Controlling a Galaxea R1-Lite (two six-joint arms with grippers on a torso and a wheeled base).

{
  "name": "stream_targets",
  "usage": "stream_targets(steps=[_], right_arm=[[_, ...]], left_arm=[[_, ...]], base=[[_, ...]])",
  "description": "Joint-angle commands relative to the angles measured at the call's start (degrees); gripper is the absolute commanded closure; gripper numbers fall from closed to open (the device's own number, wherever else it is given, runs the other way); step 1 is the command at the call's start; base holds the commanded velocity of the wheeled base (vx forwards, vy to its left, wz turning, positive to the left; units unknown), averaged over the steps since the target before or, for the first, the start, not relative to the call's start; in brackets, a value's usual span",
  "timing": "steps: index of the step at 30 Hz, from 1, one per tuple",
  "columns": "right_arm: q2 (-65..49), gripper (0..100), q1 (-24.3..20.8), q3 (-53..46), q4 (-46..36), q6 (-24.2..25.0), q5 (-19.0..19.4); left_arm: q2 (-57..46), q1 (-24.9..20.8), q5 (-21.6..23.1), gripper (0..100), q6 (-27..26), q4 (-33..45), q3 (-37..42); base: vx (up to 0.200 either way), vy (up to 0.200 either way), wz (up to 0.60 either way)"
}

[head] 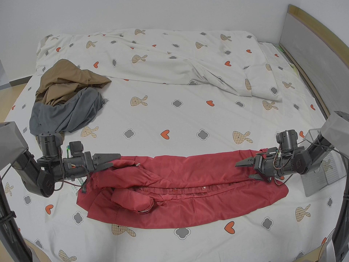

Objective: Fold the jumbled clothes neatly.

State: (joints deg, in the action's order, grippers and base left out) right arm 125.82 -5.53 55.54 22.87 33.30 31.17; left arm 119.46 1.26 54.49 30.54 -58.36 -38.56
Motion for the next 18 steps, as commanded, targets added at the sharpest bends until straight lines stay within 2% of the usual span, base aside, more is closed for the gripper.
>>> stream_targets(steps=[1, 8, 18], right_arm=[[0.13, 0, 0.00, -0.08, -0.02, 0.01, 0.03], [0.13, 0, -0.18, -0.17, -0.02, -0.08, 0.03], [0.22, 0, 0.96, 0.09, -0.02, 0.09, -0.06]], left_arm=[[7.55, 0.06, 0.00, 0, -2.59, -0.18, 0.33], [11.59, 1.82, 0.00, 0, -2.68, 0.00, -0.64], [10.97, 2.70, 0.00, 0, -2.68, 0.79, 0.15]], base=[[0.000, 0.000, 0.00], [0.000, 0.000, 0.00], [0.000, 0.000, 0.00]])
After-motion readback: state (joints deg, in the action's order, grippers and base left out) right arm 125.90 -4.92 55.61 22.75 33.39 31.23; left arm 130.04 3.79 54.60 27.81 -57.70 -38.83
